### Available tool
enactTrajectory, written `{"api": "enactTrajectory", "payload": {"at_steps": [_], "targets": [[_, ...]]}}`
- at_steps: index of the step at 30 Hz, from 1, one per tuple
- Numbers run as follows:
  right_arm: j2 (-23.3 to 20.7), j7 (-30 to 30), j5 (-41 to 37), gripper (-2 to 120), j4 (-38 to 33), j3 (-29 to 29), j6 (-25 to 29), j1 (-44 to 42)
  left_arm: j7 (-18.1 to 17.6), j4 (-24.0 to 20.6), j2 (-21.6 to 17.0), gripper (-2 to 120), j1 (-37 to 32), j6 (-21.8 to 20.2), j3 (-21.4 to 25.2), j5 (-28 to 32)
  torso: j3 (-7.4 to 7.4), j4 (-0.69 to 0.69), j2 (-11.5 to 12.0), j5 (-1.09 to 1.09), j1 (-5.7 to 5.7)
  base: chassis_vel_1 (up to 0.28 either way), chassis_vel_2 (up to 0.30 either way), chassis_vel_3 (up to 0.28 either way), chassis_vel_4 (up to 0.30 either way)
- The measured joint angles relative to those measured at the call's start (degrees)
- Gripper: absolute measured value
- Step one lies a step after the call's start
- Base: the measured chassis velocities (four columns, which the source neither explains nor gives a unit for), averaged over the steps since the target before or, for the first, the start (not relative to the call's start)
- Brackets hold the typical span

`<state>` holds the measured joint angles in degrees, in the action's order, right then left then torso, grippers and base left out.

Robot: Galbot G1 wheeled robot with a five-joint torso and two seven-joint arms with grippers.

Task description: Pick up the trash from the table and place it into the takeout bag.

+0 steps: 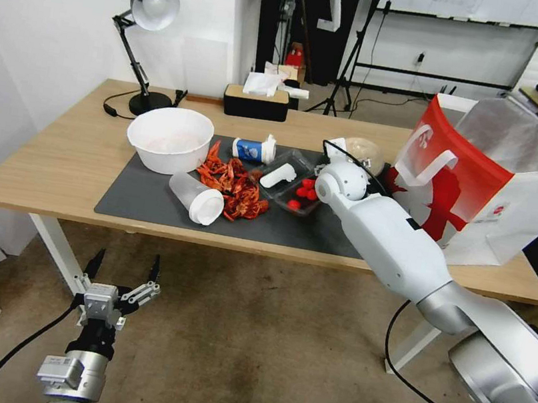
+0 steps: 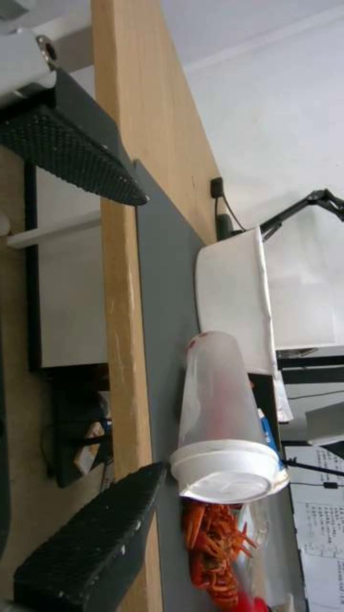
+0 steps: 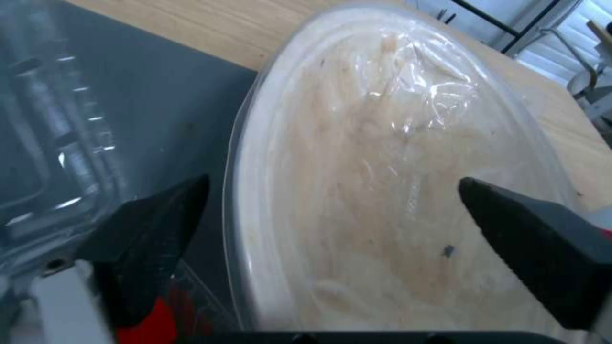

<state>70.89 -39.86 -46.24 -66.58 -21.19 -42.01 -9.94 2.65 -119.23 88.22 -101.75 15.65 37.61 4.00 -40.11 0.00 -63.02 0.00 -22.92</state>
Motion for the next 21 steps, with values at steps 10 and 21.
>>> {"api": "enactTrajectory", "payload": {"at_steps": [10,21], "targets": [[0.2,-0.6,-0.9,66,0.5,0.5,0.0,-0.4,0.0,-0.1,-0.1,100,0.0,0.0,0.0,0.0,0.0,-0.01,0.0,0.0,0.0,0.0,0.0,0.0,0.0],[0.4,-1.5,-1.6,28,0.1,1.0,0.0,-0.8,-0.1,-0.1,-0.1,100,0.1,0.0,-0.1,0.0,0.0,-0.01,0.0,0.01,0.0,0.0,0.0,0.0,0.0]]}}
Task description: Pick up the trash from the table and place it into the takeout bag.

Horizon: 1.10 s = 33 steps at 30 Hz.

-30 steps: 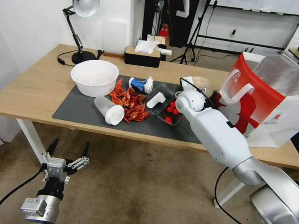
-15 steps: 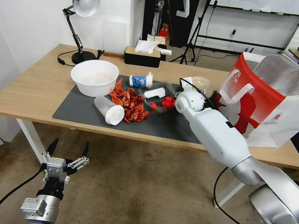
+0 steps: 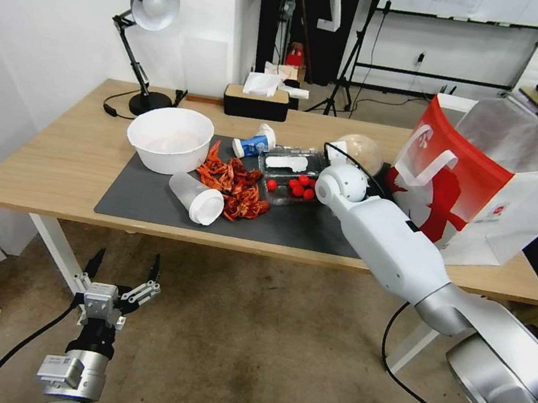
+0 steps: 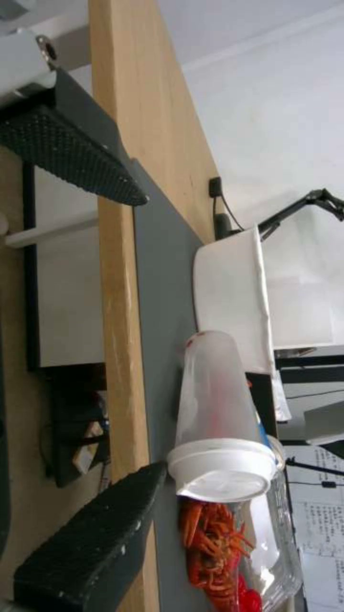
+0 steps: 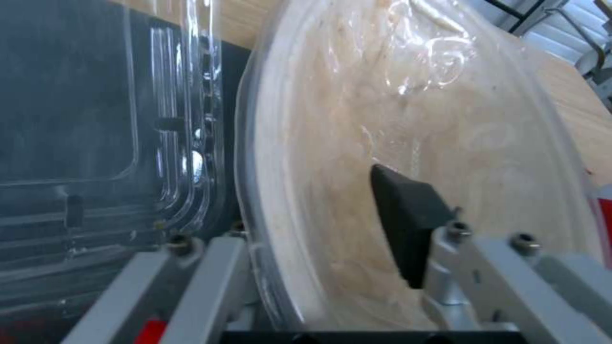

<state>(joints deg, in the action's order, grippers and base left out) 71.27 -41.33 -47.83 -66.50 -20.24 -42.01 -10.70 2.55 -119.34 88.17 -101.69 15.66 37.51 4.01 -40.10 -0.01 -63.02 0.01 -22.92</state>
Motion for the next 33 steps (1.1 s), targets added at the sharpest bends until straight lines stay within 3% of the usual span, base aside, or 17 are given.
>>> {"api": "enactTrajectory", "payload": {"at_steps": [6,9,25,33], "targets": [[0.2,-0.8,-0.2,6,-1.7,1.6,0.0,-0.6,-0.1,-0.2,-0.1,100,-0.1,0.0,0.1,0.0,0.0,0.0,0.0,-0.01,0.0,0.0,0.0,0.0,0.0],[-0.1,-1.1,0.0,0,-3.3,2.2,0.0,-0.9,-0.1,-0.3,-0.1,100,-0.1,0.0,0.1,0.0,0.0,0.01,0.0,-0.02,0.0,0.0,0.0,0.0,0.0],[-4.4,-1.6,3.3,0,-13.9,6.1,-0.1,-3.1,-0.1,-0.9,0.1,100,-0.4,0.1,0.2,-0.1,0.0,0.0,0.0,-0.01,0.0,0.0,0.0,0.0,0.0],[-7.9,5.4,12.6,0,-23.0,7.3,5.7,-4.3,-0.2,-2.0,0.6,100,-1.6,0.3,0.5,-0.6,0.0,0.01,0.0,0.0,0.0,0.0,0.0,0.0,0.0]]}}
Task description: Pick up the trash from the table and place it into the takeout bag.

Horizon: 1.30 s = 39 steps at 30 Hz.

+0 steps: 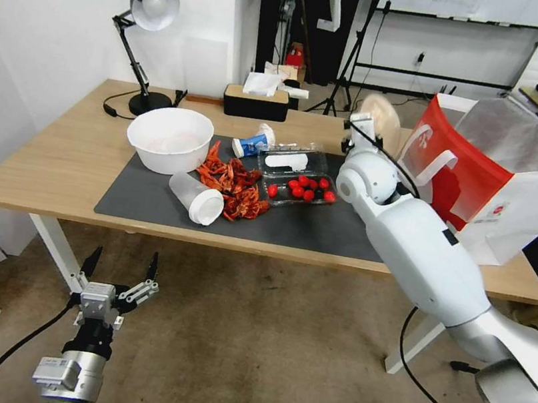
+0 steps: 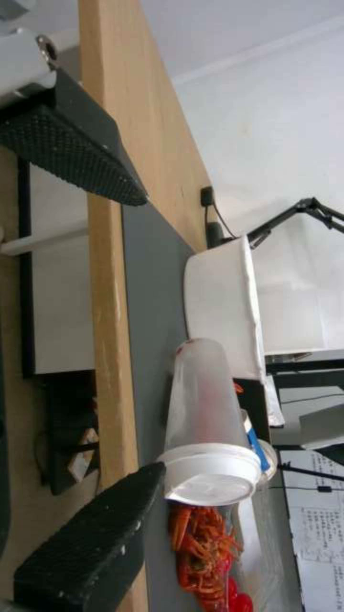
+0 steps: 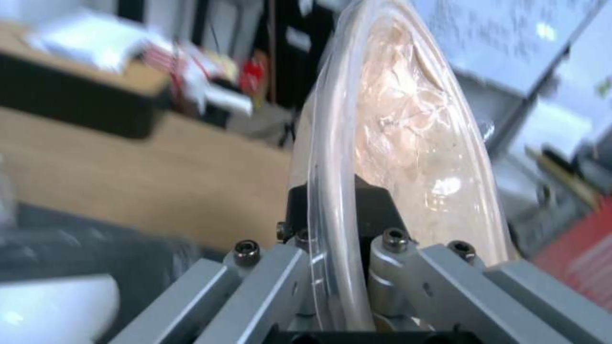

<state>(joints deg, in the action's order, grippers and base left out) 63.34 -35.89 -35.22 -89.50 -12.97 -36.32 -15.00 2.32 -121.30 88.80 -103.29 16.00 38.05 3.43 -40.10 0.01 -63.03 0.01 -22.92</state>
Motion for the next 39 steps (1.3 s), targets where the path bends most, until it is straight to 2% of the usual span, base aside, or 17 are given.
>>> {"api": "enactTrajectory", "payload": {"at_steps": [1,3,6,8,10,12,14,16,24,32,33,36,39], "targets": [[0.0,0.0,0.0,0,0.0,0.0,0.0,0.0,0.0,0.0,0.0,100,0.0,0.0,0.0,0.0,0.0,0.0,0.0,0.0,0.0,0.0,0.0,0.0,0.0],[-1.1,3.0,2.5,0,-3.4,0.9,4.6,-1.1,0.0,-0.2,0.2,100,-0.4,0.4,0.1,0.0,0.0,0.0,0.0,0.01,0.0,0.0,0.0,0.0,0.0],[-1.6,3.8,3.1,0,-4.9,1.4,6.9,-1.8,0.0,-0.2,0.3,100,-0.6,0.7,0.2,0.0,0.0,0.0,0.0,0.0,0.0,0.0,0.0,0.0,0.0],[-2.8,4.5,4.2,0,-8.7,3.5,11.5,-4.2,0.0,-0.3,0.3,100,-0.9,1.1,0.4,0.0,0.0,0.0,0.0,-0.01,0.0,0.0,0.0,0.0,0.0],[-3.3,4.5,4.8,0,-9.9,4.5,12.9,-5.2,0.0,-0.3,0.3,100,-0.9,1.2,0.4,0.0,0.0,0.0,0.0,-0.01,0.0,0.0,0.0,0.0,0.0],[-4.4,4.6,6.2,0,-12.0,6.9,15.9,-7.3,0.0,-0.3,0.2,100,-1.0,1.3,0.5,0.0,0.0,-0.01,0.0,-0.02,0.0,0.0,0.0,0.0,0.0],[-5.3,4.6,7.2,0,-13.5,9.0,16.6,-9.0,0.0,-0.4,0.2,100,-1.0,1.3,0.5,0.0,0.0,-0.02,0.0,-0.01,0.0,0.0,0.0,0.0,0.0],[-7.5,4.3,8.7,0,-16.3,13.5,17.8,-12.0,0.0,-0.5,0.1,100,-1.1,1.3,0.5,0.0,0.0,-0.01,0.0,-0.02,0.0,0.0,0.0,0.0,0.0],[-12.8,2.1,7.4,0,-21.1,25.1,16.1,-19.7,0.0,-0.4,0.2,100,-1.0,1.3,-0.3,-0.4,0.01,-0.02,0.0,-0.02,0.0,0.0,0.0,0.0,0.0],[-14.4,2.1,5.2,0,-21.3,29.5,14.9,-24.4,0.1,-0.4,0.4,100,-1.3,1.3,-1.0,-1.2,0.0,-0.01,0.0,-0.02,-0.01,0.0,0.0,0.0,0.0],[-14.4,2.2,5.1,4,-21.3,29.7,14.8,-24.8,0.1,-0.3,0.4,100,-1.3,1.3,-1.0,-1.2,0.0,-0.01,0.0,-0.02,-0.01,0.0,0.0,0.0,0.0],[-14.3,2.2,5.1,6,-21.3,29.8,14.8,-24.8,0.1,-0.3,0.4,100,-1.3,1.3,-1.0,-1.2,0.0,-0.01,0.0,-0.01,-0.01,0.0,0.0,0.0,0.0],[-14.3,2.1,4.9,26,-21.1,30.1,14.8,-24.8,0.1,-0.5,0.4,100,-1.4,1.4,-1.0,-1.2,0.0,0.0,0.0,-0.01,-0.01,0.0,0.0,0.0,0.0]]}}
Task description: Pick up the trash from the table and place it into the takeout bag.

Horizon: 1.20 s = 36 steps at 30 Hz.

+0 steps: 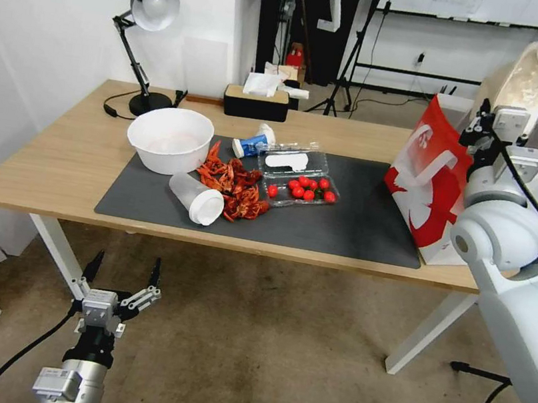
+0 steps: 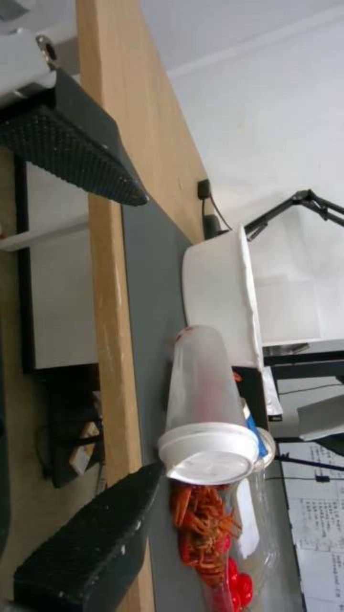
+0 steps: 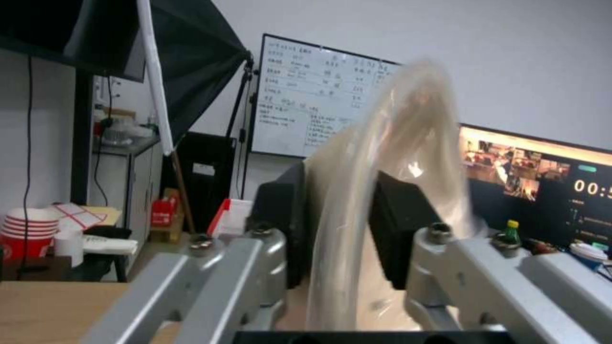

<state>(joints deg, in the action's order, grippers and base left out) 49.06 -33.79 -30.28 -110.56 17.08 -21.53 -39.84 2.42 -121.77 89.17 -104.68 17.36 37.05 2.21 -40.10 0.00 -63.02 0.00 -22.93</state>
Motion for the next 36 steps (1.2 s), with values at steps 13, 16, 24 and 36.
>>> {"api": "enactTrajectory", "payload": {"at_steps": [13,16,24,36], "targets": [[-0.9,-0.1,-0.9,73,-1.0,0.4,-1.2,-0.1,0.0,-0.9,-0.2,100,-0.4,0.1,0.3,0.1,0.0,0.0,0.0,0.0,0.01,0.0,0.0,0.0,0.0],[-1.1,0.2,-1.7,82,-1.7,1.0,-1.1,-0.6,0.0,-1.0,-0.2,100,-0.4,0.1,0.3,0.1,0.0,0.0,0.0,0.0,0.0,0.0,0.0,0.0,0.0],[-1.2,4.7,-7.9,100,-8.6,4.3,8.2,-7.4,0.0,-1.6,-0.2,100,-0.4,0.1,0.4,0.3,0.0,0.01,0.0,0.02,0.0,0.0,0.0,0.0,0.0],[8.1,26.4,-2.9,100,-10.7,4.9,40.5,-39.2,0.5,-0.7,-0.6,100,0.0,0.5,0.6,1.5,0.01,0.0,0.0,0.0,0.02,0.0,0.0,0.0,0.0]]}}
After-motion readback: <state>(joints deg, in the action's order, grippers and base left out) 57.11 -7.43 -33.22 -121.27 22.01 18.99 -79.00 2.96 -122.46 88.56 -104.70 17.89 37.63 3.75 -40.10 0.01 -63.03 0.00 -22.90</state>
